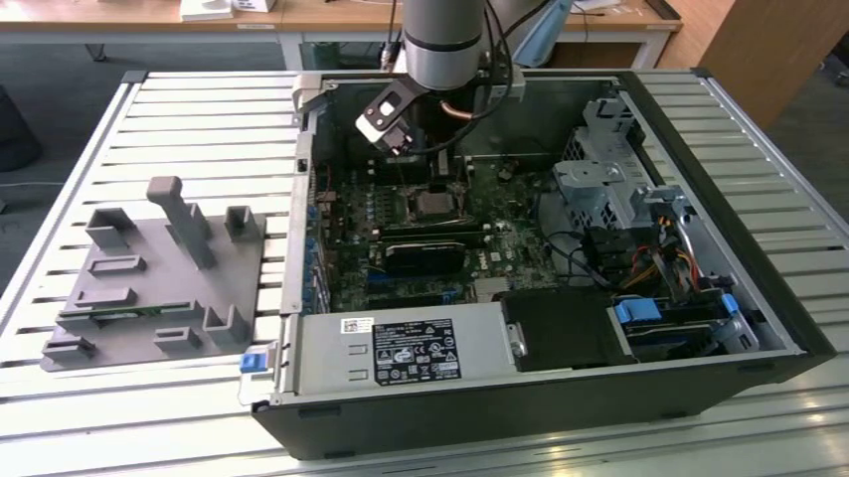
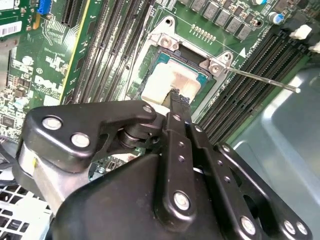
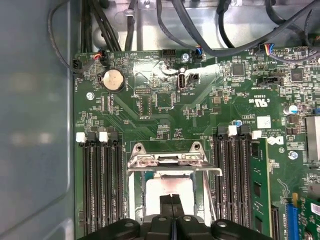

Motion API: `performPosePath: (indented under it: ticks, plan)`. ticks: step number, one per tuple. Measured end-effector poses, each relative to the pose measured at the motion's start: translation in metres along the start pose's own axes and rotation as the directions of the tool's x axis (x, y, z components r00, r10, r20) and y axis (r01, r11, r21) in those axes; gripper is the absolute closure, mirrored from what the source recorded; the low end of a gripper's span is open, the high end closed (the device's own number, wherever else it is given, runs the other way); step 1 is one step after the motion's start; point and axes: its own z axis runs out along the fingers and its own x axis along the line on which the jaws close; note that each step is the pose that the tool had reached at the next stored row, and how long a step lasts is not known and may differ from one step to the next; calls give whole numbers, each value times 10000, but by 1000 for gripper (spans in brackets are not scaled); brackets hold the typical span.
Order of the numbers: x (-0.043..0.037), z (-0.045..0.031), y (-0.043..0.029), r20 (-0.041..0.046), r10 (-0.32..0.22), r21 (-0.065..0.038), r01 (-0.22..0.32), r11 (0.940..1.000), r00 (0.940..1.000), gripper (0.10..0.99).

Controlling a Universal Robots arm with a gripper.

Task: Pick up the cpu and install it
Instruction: 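Place the cpu into insertion slot, then close the cpu cover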

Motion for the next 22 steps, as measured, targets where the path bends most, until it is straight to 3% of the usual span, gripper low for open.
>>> performPosePath:
  ticks: [18, 22]
  plan:
    - [1, -61, 3, 2, 0, 24, 0, 10000, 10000, 980]
    - [2, -116, 6, 2, 0, 31, 0, 10000, 10000, 980]
